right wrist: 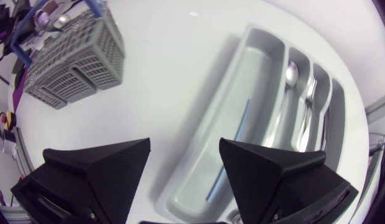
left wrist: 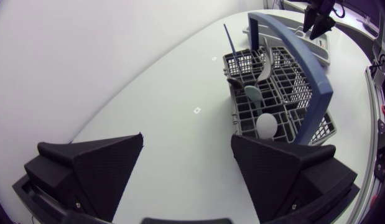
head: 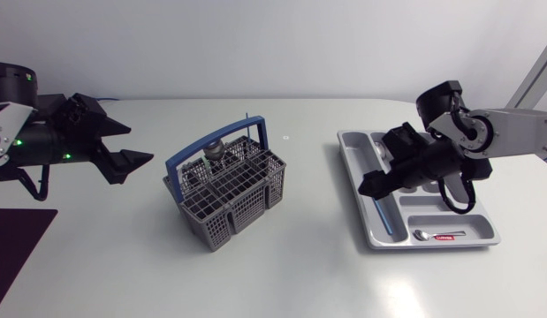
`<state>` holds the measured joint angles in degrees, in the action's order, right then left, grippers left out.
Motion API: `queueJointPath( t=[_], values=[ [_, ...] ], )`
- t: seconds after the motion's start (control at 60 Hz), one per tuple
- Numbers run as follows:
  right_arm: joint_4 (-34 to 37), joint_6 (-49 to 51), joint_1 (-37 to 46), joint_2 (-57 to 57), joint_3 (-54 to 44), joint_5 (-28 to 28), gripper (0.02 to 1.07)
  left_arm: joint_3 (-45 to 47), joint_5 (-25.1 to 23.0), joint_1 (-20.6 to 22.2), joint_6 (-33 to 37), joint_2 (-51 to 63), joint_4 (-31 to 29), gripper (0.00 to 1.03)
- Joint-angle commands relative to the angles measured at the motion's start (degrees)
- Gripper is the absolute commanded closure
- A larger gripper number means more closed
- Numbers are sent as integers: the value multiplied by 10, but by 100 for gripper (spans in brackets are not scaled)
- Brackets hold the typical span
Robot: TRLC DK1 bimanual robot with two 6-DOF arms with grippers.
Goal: Unload the cutlery basket into the drawer organizer.
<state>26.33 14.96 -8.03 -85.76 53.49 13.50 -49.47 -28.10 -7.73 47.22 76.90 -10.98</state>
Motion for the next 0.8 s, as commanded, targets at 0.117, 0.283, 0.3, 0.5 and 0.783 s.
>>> queueJointPath(
  t=[0.117, 0.283, 0.3, 0.5, 0.783],
  values=[
    [-3, -29, -98, 38, -10, 10, 18, -13, 1, -5, 16, 86, 28, 6],
    [-12, -43, -159, 6, 10, 15, 18, -44, 1, -4, 11, 145, 40, 12],
    [-14, -43, -165, 1, 13, 15, 18, -48, 1, -4, 11, 150, 40, 12],
    [-34, -34, -200, -52, 52, 35, 26, -91, -2, 3, -8, 205, 47, 44],
    [-64, -31, -200, -133, 126, 67, 102, -142, -30, 22, -32, 265, 22, 93]
  ],
)
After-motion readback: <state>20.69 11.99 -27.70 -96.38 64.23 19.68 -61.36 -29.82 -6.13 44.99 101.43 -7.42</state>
